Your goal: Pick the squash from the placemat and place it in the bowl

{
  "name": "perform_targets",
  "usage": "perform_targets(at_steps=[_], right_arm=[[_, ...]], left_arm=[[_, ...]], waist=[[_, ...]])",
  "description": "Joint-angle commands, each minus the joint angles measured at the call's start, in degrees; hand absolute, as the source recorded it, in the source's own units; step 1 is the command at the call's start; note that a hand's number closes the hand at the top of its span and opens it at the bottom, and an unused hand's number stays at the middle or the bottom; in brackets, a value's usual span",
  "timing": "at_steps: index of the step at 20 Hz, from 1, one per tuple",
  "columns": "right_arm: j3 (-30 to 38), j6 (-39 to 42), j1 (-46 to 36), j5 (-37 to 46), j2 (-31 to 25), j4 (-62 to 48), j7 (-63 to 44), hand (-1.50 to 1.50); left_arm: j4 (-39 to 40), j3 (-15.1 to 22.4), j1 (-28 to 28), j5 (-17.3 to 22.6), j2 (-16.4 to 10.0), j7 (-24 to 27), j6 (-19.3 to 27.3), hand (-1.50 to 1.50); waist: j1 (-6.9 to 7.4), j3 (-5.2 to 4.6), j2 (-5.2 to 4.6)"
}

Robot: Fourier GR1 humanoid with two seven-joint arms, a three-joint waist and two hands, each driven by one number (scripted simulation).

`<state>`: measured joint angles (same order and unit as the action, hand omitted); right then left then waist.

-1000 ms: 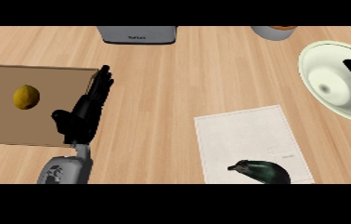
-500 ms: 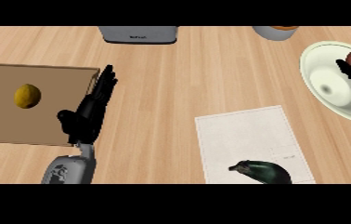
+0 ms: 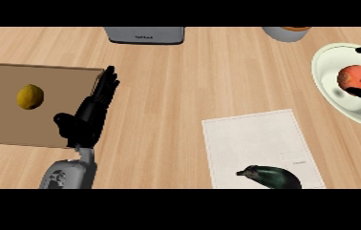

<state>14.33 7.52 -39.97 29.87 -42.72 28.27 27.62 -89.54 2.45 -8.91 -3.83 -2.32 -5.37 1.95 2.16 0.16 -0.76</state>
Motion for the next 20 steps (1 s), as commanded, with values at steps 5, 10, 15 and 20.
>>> perform_targets(at_steps=[5, 10, 15, 20], right_arm=[[6.20, 5.44, -3.75, -6.47, -0.53, -7.08, 11.79, -1.50], [11.13, 6.24, -6.50, -10.21, -4.48, -11.09, 13.30, -1.50], [13.96, 13.47, -6.81, -13.77, -7.91, -14.16, 8.81, -1.50], [17.34, 21.64, -7.58, -17.56, -12.03, -17.74, 6.00, -1.50]], left_arm=[[1.43, 1.00, 0.42, -1.58, 1.35, 1.01, 1.41, 0.00], [1.69, -0.98, -0.41, 0.36, 0.15, 0.93, 0.05, 0.00], [2.75, 0.50, -2.22, -1.78, 1.98, 0.29, 2.28, 0.00], [0.16, 0.40, 1.15, -0.75, 1.10, 0.68, 0.82, 0.00]], waist=[[-0.98, -0.04, 0.30], [-0.62, -0.02, 0.10], [-1.14, -0.05, 0.29], [-0.58, 0.00, 0.21]])
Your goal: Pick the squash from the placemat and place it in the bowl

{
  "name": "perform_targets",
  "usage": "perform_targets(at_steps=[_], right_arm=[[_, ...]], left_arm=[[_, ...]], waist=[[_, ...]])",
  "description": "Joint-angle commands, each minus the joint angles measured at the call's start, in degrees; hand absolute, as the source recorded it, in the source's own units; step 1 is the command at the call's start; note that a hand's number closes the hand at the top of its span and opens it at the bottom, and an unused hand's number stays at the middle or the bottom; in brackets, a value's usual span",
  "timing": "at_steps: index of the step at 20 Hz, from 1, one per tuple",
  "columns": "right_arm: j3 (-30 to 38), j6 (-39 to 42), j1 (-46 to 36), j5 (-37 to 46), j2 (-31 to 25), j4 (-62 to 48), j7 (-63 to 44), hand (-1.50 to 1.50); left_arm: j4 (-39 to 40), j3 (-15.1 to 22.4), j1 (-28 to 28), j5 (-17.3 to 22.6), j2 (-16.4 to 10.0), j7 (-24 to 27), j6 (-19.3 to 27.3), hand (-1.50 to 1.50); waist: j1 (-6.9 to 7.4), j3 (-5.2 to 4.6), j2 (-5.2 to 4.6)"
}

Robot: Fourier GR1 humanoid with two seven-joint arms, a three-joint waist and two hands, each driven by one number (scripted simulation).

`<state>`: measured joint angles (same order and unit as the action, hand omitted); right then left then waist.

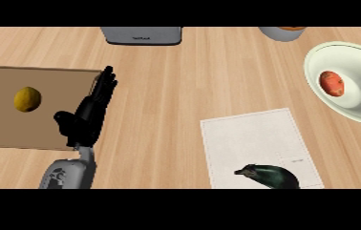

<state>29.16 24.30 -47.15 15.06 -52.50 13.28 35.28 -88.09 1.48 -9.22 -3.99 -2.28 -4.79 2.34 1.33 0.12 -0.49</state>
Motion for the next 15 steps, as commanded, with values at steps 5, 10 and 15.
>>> perform_targets(at_steps=[5, 10, 15], right_arm=[[2.66, 13.24, 6.54, -3.46, -5.02, -2.99, 5.14, -1.50], [1.99, 15.66, 10.11, -3.70, -4.65, -1.25, 8.02, -1.50], [1.35, 16.26, 13.42, -3.95, -4.35, -0.08, 10.12, -1.50]], left_arm=[[-0.05, -0.22, -1.08, 0.81, -0.52, -0.67, -1.27, 0.00], [-0.41, 1.51, 2.39, -1.34, 1.91, 3.01, 1.33, 0.00], [0.23, 0.27, 0.53, -1.10, 0.51, 0.48, 0.92, 0.00]], waist=[[-0.28, 0.11, -0.15], [-0.21, 0.13, -0.10], [-0.36, 0.17, -0.17]])
